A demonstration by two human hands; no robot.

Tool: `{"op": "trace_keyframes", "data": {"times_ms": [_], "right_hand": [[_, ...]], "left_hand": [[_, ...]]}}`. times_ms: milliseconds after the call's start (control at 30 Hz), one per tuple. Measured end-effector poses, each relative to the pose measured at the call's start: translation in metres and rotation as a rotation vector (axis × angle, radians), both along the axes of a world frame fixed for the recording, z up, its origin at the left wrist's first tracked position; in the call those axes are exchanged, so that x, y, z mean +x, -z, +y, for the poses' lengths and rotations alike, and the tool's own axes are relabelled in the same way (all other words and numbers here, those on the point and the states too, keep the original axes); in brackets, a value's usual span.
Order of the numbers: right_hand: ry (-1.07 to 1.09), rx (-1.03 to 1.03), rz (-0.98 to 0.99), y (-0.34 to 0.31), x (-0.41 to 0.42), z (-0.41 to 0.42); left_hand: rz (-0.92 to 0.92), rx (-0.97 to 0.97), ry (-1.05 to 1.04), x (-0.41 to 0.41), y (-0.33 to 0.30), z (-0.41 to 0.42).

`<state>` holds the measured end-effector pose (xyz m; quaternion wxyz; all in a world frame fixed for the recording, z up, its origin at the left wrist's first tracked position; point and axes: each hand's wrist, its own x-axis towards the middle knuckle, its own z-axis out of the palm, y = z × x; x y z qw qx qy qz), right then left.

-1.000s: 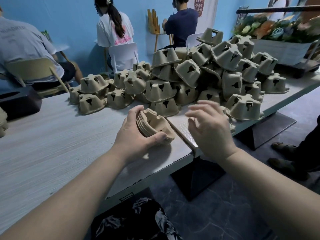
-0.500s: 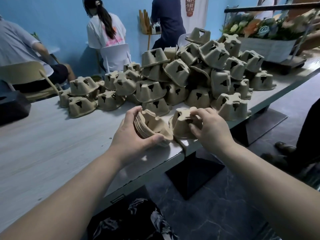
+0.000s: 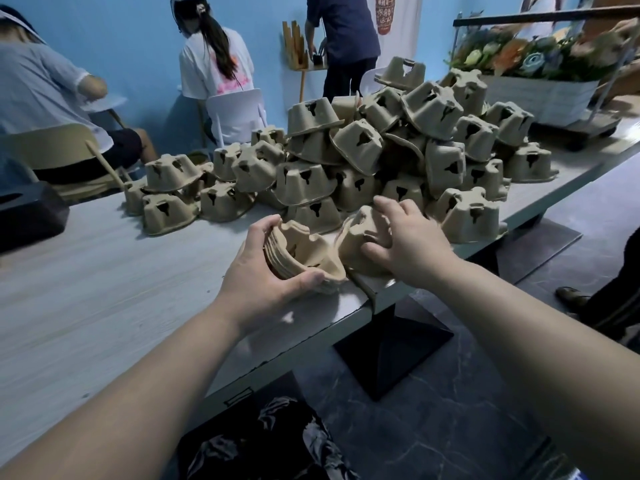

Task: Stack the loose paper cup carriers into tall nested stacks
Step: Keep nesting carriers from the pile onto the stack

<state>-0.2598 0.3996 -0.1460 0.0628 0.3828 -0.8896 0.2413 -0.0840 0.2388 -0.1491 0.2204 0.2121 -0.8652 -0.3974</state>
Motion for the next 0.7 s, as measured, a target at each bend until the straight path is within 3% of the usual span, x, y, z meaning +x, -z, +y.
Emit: {"op": "trace_keyframes", "data": {"times_ms": [133, 300, 433, 700], "right_hand": [[0.055, -0.231, -0.003, 0.009, 0.004, 0.004], [0.1, -0.513, -0.169, 0.017, 0.003, 0.008], [0.103, -0.479, -0.207, 0.028, 0.006, 0.012], [0.093, -0.347, -0.026, 0.022, 0.006, 0.026]], "left_hand": [[0.046, 0.048, -0.005, 0.001, -0.001, 0.002], [0.081, 0.069, -0.028, 0.002, -0.003, 0.001], [0.08, 0.059, -0.011, 0.001, -0.004, 0.004], [0.056, 0.043, 0.025, -0.004, -0.004, 0.01]]}}
